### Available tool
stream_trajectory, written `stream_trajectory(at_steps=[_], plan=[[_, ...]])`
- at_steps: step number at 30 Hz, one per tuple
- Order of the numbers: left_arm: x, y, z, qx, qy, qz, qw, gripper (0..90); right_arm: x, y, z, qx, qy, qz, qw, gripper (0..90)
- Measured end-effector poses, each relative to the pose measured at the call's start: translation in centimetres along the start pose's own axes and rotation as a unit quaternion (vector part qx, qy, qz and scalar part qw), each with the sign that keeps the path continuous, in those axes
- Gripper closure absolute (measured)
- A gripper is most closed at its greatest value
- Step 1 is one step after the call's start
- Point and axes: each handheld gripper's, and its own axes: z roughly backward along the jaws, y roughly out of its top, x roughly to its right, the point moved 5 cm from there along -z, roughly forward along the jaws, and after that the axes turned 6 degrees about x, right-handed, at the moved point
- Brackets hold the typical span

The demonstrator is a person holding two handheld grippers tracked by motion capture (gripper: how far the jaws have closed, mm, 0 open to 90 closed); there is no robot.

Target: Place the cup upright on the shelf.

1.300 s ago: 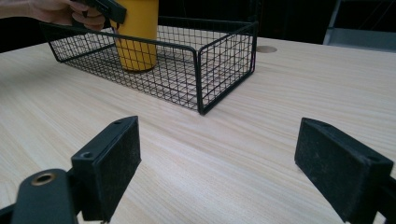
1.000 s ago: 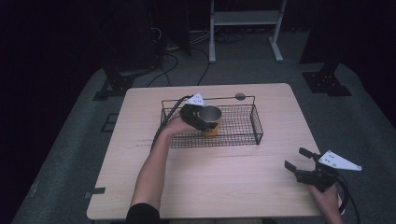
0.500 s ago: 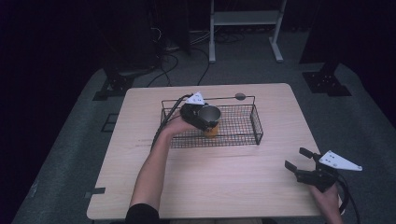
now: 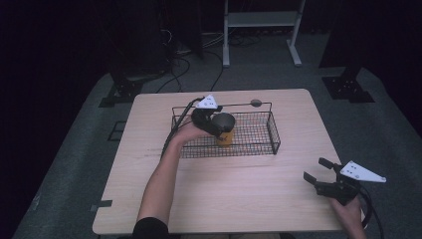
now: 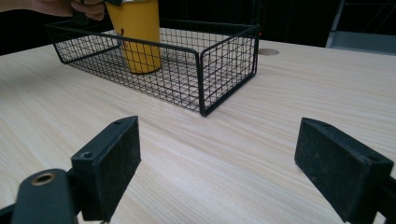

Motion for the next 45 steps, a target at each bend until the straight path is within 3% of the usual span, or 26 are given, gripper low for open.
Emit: stream_trajectory(at_steps=[5, 9, 12, 24, 45], plan=[[0.3, 0.7, 0.6, 0.016, -0.002, 0.001, 0.9999, 2.4, 0.1, 0.0, 0.1, 0.002, -0.002, -0.004, 1.0, 13.2], [0.7, 1.1, 0.8, 0.015, -0.002, -0.007, 0.9999, 2.4, 0.1, 0.0, 0.1, 0.003, -0.004, -0.005, 1.0, 13.2], [1.2, 1.5, 1.1, 0.032, -0.012, 0.003, 0.9994, 2.4, 0.1, 0.0, 0.1, 0.003, -0.005, -0.007, 1.0, 13.1], [2.8, 2.9, 2.1, 0.065, -0.018, -0.014, 0.9976, 2.5, 0.1, 0.0, 0.0, 0.002, -0.005, -0.007, 1.0, 13.2], [4.6, 2.5, 3.5, 0.081, -0.03, -0.014, 0.9962, 2.9, 0.1, 0.0, 0.0, 0.001, -0.003, -0.007, 1.0, 13.2]])
